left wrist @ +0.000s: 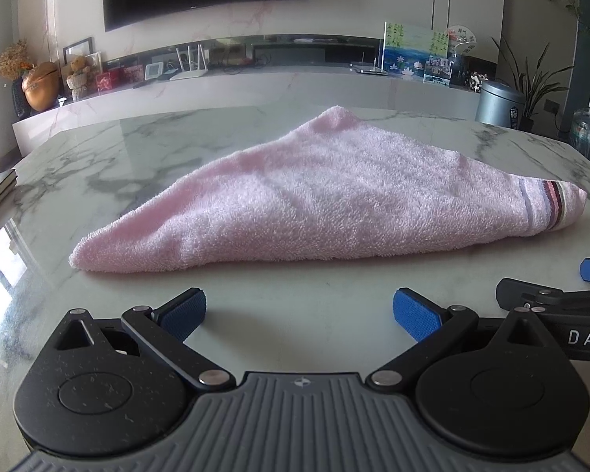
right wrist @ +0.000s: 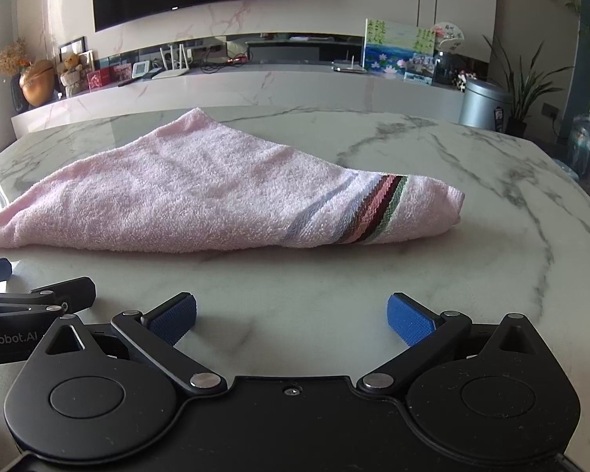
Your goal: Fold towel
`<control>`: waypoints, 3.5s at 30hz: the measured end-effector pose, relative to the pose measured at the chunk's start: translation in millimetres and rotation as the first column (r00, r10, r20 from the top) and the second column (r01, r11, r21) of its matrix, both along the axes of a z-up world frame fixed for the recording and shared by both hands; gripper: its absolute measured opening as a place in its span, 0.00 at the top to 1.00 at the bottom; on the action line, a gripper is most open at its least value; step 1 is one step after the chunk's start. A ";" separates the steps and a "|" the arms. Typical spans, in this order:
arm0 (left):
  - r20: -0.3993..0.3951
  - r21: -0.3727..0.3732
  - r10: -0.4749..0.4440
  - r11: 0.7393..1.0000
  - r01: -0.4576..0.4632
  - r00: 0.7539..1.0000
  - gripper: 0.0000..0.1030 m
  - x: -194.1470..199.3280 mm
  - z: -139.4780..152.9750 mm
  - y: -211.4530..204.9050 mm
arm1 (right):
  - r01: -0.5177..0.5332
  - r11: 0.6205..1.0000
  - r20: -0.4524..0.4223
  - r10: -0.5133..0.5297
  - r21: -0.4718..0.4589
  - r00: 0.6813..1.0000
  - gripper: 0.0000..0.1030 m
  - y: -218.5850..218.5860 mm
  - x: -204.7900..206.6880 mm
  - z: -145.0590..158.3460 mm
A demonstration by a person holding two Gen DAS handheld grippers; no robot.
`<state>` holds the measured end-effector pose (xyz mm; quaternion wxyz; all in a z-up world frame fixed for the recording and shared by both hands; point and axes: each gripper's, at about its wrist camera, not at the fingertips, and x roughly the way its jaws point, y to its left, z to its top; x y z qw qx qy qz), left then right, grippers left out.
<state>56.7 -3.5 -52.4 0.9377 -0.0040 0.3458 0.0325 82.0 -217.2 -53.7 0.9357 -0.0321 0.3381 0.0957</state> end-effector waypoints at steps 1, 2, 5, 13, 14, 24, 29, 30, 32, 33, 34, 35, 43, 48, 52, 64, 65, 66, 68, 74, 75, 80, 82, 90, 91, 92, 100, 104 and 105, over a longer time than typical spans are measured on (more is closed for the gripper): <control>-0.002 0.000 0.000 1.000 0.000 1.000 0.00 2.7 0.1 0.2 | -0.002 1.000 0.002 0.002 0.000 1.000 0.00 0.3 1.7 -0.1; -0.004 0.000 0.000 1.000 0.000 1.000 0.00 5.2 0.1 0.4 | -0.004 1.000 0.004 0.004 0.000 1.000 0.00 0.5 3.2 -0.2; -0.004 0.000 -0.009 1.000 0.009 1.000 0.00 11.1 0.2 2.2 | -0.009 1.000 0.004 0.009 0.000 1.000 0.00 2.3 7.4 -0.3; -0.004 0.000 -0.007 1.000 0.007 1.000 0.00 13.2 -0.2 1.2 | -0.011 1.000 0.004 0.011 0.002 1.000 0.00 2.3 10.8 0.0; -0.004 0.000 -0.008 1.000 0.008 1.000 0.00 13.1 -0.3 1.3 | -0.012 1.000 0.004 0.012 0.001 1.000 0.00 2.3 10.5 0.0; -0.004 -0.001 -0.009 1.000 0.009 1.000 0.00 13.9 -0.3 2.7 | -0.010 1.000 0.005 0.010 0.002 1.000 0.00 2.4 10.5 0.0; -0.004 -0.001 -0.008 1.000 0.008 1.000 0.00 14.0 -0.3 2.9 | -0.010 1.000 0.005 0.010 0.002 1.000 0.00 2.4 10.8 0.0; -0.004 -0.001 -0.008 1.000 0.008 1.000 0.00 13.9 -0.3 2.9 | -0.010 1.000 0.005 0.010 0.002 1.000 0.00 2.4 10.8 0.0; -0.004 -0.002 -0.008 1.000 0.008 1.000 0.00 13.9 -0.3 2.9 | -0.010 1.000 0.005 0.010 0.002 1.000 0.00 2.4 10.8 0.0; -0.004 -0.001 -0.008 1.000 0.008 1.000 0.00 13.9 -0.3 2.8 | -0.010 1.000 0.005 0.010 0.002 1.000 0.00 2.4 10.8 0.0; -0.004 -0.002 -0.008 1.000 0.008 1.000 0.00 13.9 -0.3 2.8 | -0.010 1.000 0.005 0.010 0.002 1.000 0.00 2.4 10.8 0.0; -0.004 -0.002 -0.008 1.000 0.008 1.000 0.00 13.9 -0.3 2.9 | -0.010 1.000 0.005 0.010 0.002 1.000 0.00 2.5 10.8 -0.1; -0.004 -0.002 -0.009 1.000 0.009 1.000 0.00 14.0 -0.2 3.1 | -0.010 1.000 0.005 0.010 0.002 1.000 0.00 2.5 10.9 -0.1; -0.004 -0.002 -0.009 1.000 0.009 1.000 0.00 13.9 -0.3 3.2 | -0.009 1.000 0.004 0.009 0.001 1.000 0.00 2.4 11.0 -0.1; -0.004 -0.002 -0.009 1.000 0.009 1.000 0.00 14.0 -0.3 3.2 | -0.009 1.000 0.004 0.009 0.002 1.000 0.00 2.5 11.1 -0.1; -0.004 -0.002 -0.009 1.000 0.009 1.000 0.00 14.1 -0.5 3.2 | -0.009 1.000 0.004 0.009 0.002 1.000 0.00 2.6 11.1 -0.1; -0.004 -0.002 -0.009 1.000 0.009 1.000 0.00 14.0 -0.5 3.3 | -0.009 1.000 0.004 0.009 0.002 1.000 0.00 2.5 11.1 -0.1; -0.004 -0.002 -0.009 1.000 0.009 1.000 0.00 14.0 -0.5 3.3 | -0.009 1.000 0.004 0.009 0.002 1.000 0.00 2.5 11.1 -0.1; -0.004 -0.002 -0.009 1.000 0.009 1.000 0.00 14.0 -0.6 3.4 | -0.009 1.000 0.004 0.009 0.002 1.000 0.00 2.5 11.1 -0.1; -0.004 -0.002 -0.008 1.000 0.008 1.000 0.00 14.1 -0.6 3.3 | -0.009 1.000 0.005 0.009 0.002 1.000 0.00 2.5 11.1 -0.1; -0.004 -0.002 -0.008 1.000 0.008 1.000 0.00 14.1 -0.5 3.4 | -0.009 1.000 0.005 0.009 0.002 1.000 0.00 2.6 11.0 -0.1; -0.004 -0.002 -0.009 1.000 0.009 1.000 0.00 14.1 -0.6 3.3 | -0.008 1.000 0.004 0.008 0.001 1.000 0.00 2.6 11.1 -0.2; -0.004 -0.002 -0.009 1.000 0.009 1.000 0.00 14.2 -0.5 3.4 | -0.008 1.000 0.004 0.008 0.001 1.000 0.00 2.6 11.1 -0.2; -0.004 -0.002 -0.008 1.000 0.008 1.000 0.00 14.1 -0.6 3.4 | -0.008 1.000 0.004 0.008 0.001 1.000 0.00 2.5 11.1 -0.2; -0.004 -0.002 -0.008 1.000 0.008 1.000 0.00 14.1 -0.6 3.4 | -0.008 1.000 0.004 0.008 0.001 1.000 0.00 2.5 11.2 -0.2; -0.004 -0.002 -0.008 1.000 0.008 1.000 0.00 14.1 -0.6 3.4 | -0.008 1.000 0.004 0.008 0.001 1.000 0.00 2.5 11.2 -0.2; -0.005 0.000 -0.008 1.000 0.008 1.000 0.00 14.1 -0.5 3.4 | -0.008 1.000 0.004 0.008 0.001 1.000 0.00 2.5 11.1 -0.3; -0.004 0.000 -0.008 1.000 0.008 1.000 0.00 14.1 -0.4 3.3 | -0.008 1.000 0.004 0.008 0.001 1.000 0.00 2.5 11.1 -0.3; -0.004 0.000 -0.008 1.000 0.008 1.000 0.00 14.2 -0.4 3.3 | -0.008 1.000 0.004 0.008 0.001 1.000 0.00 2.5 11.1 -0.3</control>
